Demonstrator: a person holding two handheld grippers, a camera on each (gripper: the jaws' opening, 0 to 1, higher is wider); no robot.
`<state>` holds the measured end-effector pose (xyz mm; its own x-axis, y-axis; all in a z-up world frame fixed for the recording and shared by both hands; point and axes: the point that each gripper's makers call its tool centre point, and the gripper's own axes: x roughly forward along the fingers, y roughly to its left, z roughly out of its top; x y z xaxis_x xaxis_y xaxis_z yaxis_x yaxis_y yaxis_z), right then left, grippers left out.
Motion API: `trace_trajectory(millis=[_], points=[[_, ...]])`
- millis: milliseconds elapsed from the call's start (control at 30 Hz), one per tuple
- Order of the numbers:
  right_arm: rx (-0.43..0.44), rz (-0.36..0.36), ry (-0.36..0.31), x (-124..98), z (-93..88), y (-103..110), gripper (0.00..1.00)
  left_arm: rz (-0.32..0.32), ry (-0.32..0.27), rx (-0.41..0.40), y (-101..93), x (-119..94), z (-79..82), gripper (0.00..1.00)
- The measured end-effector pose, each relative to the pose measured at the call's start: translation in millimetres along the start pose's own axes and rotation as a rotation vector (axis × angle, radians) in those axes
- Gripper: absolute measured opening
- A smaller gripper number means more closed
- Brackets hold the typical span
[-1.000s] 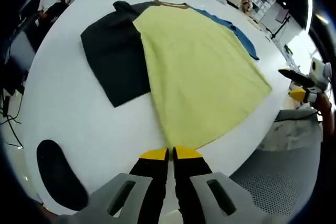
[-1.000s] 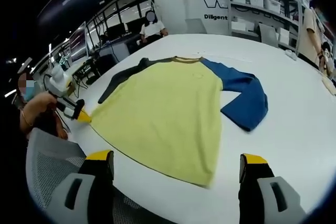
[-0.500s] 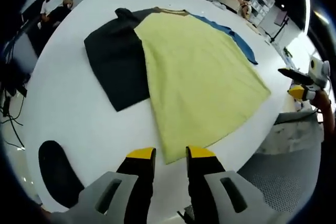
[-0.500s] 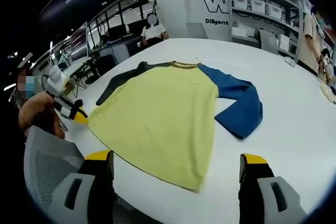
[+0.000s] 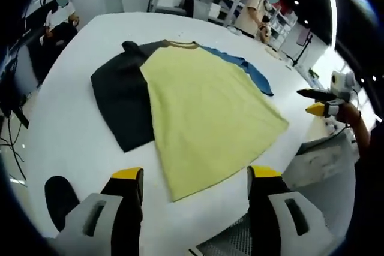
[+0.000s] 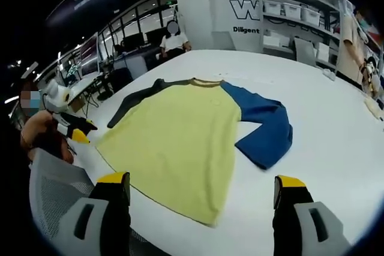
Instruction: Fold the garment on the visible template until the final outline fits inside the template.
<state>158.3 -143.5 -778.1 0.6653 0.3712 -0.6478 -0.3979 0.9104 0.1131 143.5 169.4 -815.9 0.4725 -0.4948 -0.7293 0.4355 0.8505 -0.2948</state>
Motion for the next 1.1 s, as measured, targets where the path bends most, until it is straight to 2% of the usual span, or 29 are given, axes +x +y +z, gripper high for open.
trace_trajectory(millis=[167,300,367,533,733,1100], points=[[-0.011,0.01,-0.001,-0.1,1.1,0.6,0.99,0.0,-0.022,0.027,-3.6,-3.1,4.5,0.84],[-0.017,0.016,0.001,0.7,1.3,0.9,0.99,0.006,-0.064,0.065,-6.2,-6.2,13.1,0.94],[-0.023,0.019,0.001,1.4,2.2,0.3,0.99,0.009,-0.063,0.066,-6.0,-6.4,13.5,0.99],[-0.019,0.02,-0.009,3.3,5.2,-5.3,0.99,0.02,-0.061,0.118,-5.6,-9.3,16.5,0.99],[-0.033,0.024,-0.021,7.8,12.3,-16.4,0.99,0.008,-0.089,0.132,-9.7,-9.9,24.0,0.99],[-0.059,0.035,-0.032,27.5,26.2,-41.6,0.99,-0.007,-0.1,0.17,-14.4,-13.8,25.8,0.99]])
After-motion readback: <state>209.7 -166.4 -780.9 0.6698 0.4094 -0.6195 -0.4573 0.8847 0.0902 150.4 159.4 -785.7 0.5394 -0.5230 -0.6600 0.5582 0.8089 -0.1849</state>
